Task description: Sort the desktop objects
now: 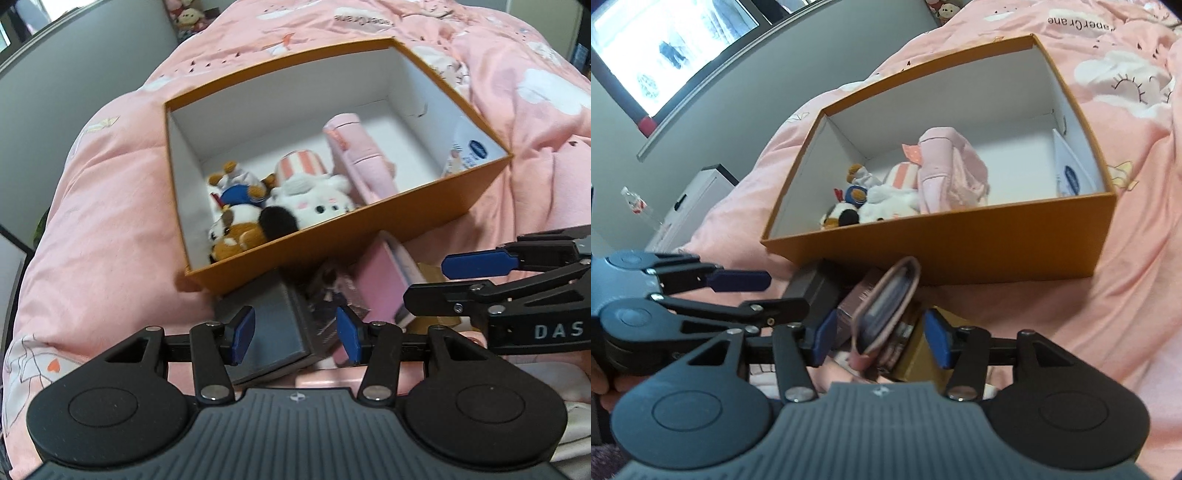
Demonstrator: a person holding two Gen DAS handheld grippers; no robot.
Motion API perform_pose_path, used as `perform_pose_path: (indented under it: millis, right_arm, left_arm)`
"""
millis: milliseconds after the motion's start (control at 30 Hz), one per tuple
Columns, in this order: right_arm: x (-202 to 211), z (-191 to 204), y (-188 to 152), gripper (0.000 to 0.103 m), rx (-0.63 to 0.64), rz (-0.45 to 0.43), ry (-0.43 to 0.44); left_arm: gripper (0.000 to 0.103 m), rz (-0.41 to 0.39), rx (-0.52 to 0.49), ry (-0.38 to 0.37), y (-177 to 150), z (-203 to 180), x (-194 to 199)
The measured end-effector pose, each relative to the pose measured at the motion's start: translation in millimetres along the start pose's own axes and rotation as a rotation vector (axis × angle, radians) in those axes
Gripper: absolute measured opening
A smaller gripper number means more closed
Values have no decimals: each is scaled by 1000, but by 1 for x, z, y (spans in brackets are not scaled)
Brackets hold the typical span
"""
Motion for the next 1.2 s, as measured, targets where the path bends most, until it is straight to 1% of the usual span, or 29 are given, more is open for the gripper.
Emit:
perform_pose_path:
  millis: [67,133,300,400,467,500,533,567,833,1000,1200]
  right_arm:
    - [-4,2,-1,58,-17,12,22]
    - [-11,4,-3,61,-35,32,44]
    - [-25,6,-9,62,-75,82,80]
    - [-34,7,-12,56,-94,106,100]
    - [-37,6,-13,44,-96,115,90]
    - [-37,6,-13,41,-92,112,86]
    - [-37,5,-13,35,-92,111,81]
    - [-37,4,-13,25,-93,109,73]
    - [-29,0,-15,19,-97,80,53]
    - [-11,-3,-15,18,-103,53,66]
    - [18,-18,-10,18,-166,18,107]
  left_arm:
    - [57,10,21,6,-2,5,-3]
    - [57,20,32,13,-3,7,-6]
    - [57,30,42,9,-6,9,-11]
    - [57,38,48,13,-7,11,-13]
    - [57,38,54,5,-7,12,-13]
    - [57,36,55,2,-6,11,-13]
    - [57,35,55,1,-6,11,-13]
    - [57,36,54,0,-7,11,-13]
    - [56,29,46,-9,-7,9,-13]
    - [55,15,31,-21,-5,4,-8]
    - [55,-9,-4,-52,-1,-8,0]
Point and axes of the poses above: each gripper's, at about its wrist camera, not at the fingertips, and x roughly against the way its jaws point, z to its left, y to its top, the point moved 9 cm from there along -x, roughly the way its jaws point
